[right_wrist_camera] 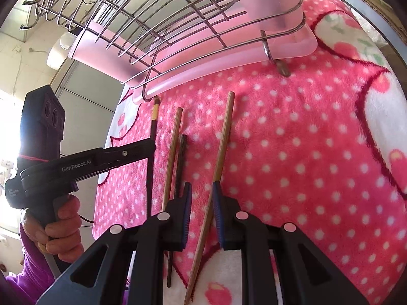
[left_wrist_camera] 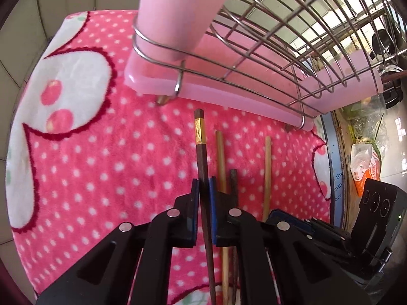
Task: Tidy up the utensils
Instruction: 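Lift both chopsticks off the mat toward the pink cup with both tools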
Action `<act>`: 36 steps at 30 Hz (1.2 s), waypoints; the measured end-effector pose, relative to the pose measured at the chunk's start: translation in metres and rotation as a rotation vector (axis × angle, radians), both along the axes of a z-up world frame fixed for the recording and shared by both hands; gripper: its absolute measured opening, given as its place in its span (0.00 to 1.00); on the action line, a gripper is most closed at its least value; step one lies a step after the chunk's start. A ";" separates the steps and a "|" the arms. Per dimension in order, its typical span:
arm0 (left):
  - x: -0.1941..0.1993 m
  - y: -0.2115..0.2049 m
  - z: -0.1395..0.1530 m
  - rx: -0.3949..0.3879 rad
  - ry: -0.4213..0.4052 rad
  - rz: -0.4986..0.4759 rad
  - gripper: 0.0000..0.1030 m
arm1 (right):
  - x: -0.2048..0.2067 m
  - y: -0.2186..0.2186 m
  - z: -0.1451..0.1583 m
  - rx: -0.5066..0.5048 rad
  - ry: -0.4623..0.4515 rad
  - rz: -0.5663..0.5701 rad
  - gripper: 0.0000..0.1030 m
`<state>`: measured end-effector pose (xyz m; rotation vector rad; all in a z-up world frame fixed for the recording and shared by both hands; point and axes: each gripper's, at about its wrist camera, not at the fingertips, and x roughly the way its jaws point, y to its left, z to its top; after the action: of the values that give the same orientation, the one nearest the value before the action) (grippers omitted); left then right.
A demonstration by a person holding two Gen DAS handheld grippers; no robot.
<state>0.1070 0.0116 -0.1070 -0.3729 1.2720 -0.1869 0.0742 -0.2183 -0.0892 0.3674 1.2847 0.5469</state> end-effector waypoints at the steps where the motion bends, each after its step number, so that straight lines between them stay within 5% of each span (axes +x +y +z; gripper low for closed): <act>1: -0.001 0.003 0.002 0.002 0.000 0.002 0.07 | 0.000 0.000 0.001 -0.003 0.000 0.000 0.16; 15: 0.016 0.008 -0.004 0.015 0.044 -0.059 0.08 | 0.039 -0.010 0.025 -0.085 -0.044 -0.048 0.21; 36: 0.057 -0.007 -0.014 0.135 0.101 -0.123 0.14 | 0.087 0.015 0.001 -0.151 0.076 0.018 0.23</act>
<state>0.1642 0.0045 -0.1208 -0.1907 1.4004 -0.1870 0.1613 -0.2033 -0.0881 0.2532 1.3947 0.4508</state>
